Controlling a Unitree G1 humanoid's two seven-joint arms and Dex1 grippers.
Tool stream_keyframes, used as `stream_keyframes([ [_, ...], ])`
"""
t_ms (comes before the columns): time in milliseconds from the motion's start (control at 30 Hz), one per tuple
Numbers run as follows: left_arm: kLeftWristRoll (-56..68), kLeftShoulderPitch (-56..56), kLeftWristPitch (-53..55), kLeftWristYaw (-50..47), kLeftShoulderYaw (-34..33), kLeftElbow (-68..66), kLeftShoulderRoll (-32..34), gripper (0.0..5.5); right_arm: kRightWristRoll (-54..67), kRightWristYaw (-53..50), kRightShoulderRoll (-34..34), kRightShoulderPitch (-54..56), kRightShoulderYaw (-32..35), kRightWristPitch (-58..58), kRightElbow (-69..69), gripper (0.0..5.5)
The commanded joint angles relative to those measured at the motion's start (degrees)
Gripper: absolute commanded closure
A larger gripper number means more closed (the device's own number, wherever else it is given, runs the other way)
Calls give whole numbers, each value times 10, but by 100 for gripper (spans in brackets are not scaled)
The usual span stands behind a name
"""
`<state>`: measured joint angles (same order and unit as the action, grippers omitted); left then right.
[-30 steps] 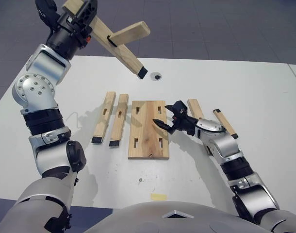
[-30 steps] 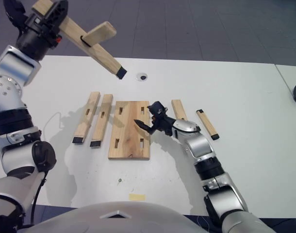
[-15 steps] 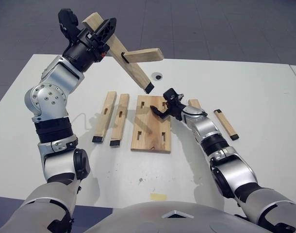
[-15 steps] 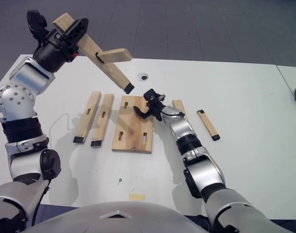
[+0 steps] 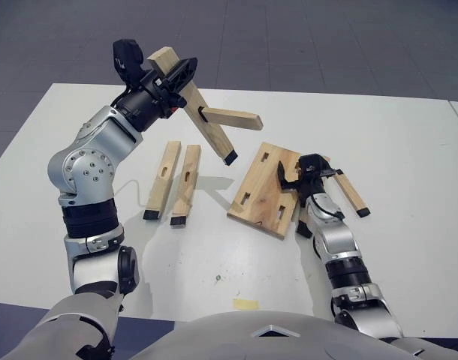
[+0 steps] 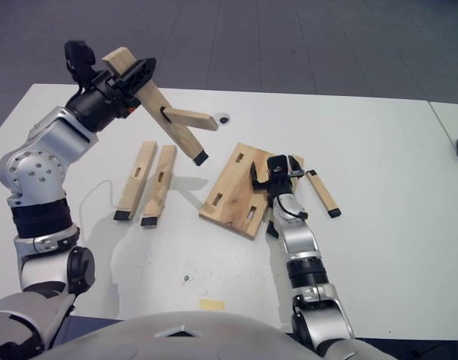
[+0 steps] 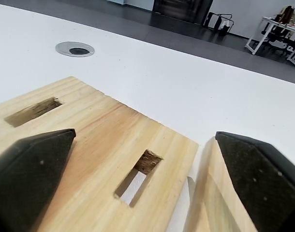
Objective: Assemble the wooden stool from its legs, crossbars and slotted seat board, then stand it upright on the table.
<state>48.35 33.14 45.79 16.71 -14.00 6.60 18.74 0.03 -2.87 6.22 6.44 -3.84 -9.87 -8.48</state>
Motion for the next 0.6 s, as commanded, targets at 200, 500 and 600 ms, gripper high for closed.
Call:
stream_keyframes([
  [200, 62, -35, 55, -24, -31, 69, 2, 445, 91, 155, 101, -189, 67, 16, 264, 10],
  [500, 131, -111, 110, -81, -53, 136, 0, 445, 127, 300, 181, -342, 8, -29, 364, 10],
  [600, 141, -117, 111, -91, -52, 142, -1, 445, 121, 310, 197, -356, 25, -28, 359, 10],
])
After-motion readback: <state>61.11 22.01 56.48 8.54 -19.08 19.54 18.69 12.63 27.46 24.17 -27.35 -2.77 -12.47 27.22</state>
